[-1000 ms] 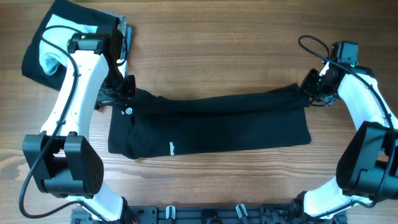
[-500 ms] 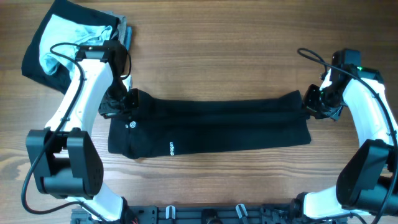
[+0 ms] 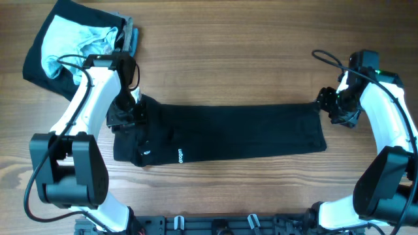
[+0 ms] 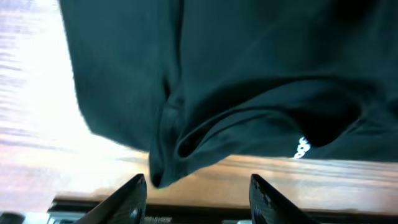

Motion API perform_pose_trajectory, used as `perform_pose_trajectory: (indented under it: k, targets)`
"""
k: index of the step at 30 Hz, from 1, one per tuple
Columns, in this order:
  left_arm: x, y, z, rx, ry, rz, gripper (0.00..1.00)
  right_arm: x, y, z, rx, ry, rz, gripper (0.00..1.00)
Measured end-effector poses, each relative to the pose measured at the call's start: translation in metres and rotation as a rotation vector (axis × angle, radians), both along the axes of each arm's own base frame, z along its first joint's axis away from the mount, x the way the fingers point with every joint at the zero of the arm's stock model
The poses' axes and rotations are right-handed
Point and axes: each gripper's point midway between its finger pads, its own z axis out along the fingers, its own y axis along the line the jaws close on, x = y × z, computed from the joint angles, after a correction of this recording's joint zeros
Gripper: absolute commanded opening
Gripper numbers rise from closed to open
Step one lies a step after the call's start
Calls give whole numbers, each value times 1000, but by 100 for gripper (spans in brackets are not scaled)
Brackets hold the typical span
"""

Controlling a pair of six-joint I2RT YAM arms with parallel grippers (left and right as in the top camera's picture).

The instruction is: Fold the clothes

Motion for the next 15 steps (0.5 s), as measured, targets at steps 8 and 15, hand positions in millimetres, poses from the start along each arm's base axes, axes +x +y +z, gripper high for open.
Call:
perform_pose_trajectory:
  k: [8, 15]
  targets:
    - [63, -10, -47, -59, -319, 4, 28, 8, 5, 1, 32, -37, 15, 74]
    - [25, -7, -57, -58, -187, 30, 4, 24, 3, 3, 19, -105, 33, 60]
